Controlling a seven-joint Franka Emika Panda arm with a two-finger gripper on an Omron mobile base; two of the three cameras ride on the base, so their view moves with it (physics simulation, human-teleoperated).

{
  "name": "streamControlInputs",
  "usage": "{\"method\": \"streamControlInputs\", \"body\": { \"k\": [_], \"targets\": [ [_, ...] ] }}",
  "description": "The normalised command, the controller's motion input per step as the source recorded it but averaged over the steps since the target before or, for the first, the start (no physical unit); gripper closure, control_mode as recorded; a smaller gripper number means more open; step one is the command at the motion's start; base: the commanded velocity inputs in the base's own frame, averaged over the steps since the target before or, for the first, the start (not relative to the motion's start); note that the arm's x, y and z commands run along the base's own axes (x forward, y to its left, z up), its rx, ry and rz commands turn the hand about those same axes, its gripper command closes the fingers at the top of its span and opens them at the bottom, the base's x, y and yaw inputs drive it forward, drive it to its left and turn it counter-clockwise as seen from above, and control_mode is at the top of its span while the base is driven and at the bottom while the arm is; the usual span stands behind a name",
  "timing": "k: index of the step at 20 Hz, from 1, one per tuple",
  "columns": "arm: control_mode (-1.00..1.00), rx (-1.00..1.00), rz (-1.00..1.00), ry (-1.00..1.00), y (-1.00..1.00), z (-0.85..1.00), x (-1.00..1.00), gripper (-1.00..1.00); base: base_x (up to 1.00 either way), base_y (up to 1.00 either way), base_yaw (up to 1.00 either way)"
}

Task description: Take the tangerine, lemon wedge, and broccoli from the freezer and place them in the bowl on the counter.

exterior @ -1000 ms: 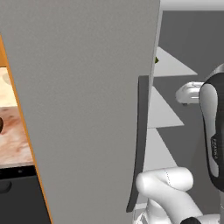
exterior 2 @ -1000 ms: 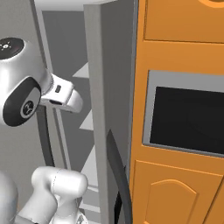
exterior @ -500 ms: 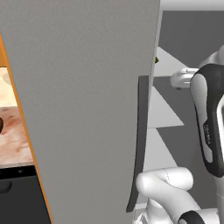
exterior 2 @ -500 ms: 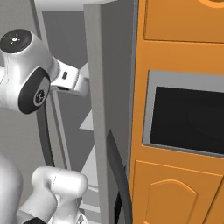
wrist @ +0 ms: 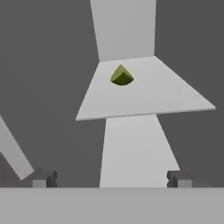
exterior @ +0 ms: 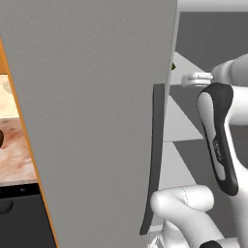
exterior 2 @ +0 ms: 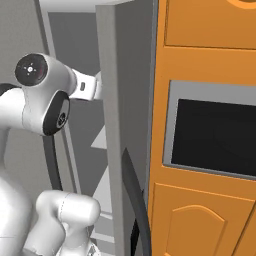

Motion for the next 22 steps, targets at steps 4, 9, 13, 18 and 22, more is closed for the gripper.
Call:
{"method": "streamControlInputs", "body": {
  "k": [4,9,13,18,22],
  "targets": [
    [-1.00,0.00,0.00,-0.05,-0.07,0.36,0.64,-1.00,0.00,0.00,0.00],
    [-1.00,0.00,0.00,0.00,-0.21,0.44,0.55,-1.00,0.00,0.00,0.00],
    [-1.00,-0.01,0.00,0.04,-0.12,0.13,0.33,-1.00,0.00,0.00,0.00],
    [-1.00,-0.02,0.04,0.03,-0.06,-0.09,0.29,-1.00,0.00,0.00,0.00],
    [-1.00,0.00,0.12,0.00,-0.03,-0.29,0.44,-1.00,0.00,0.00,0.00]
  ]
}}
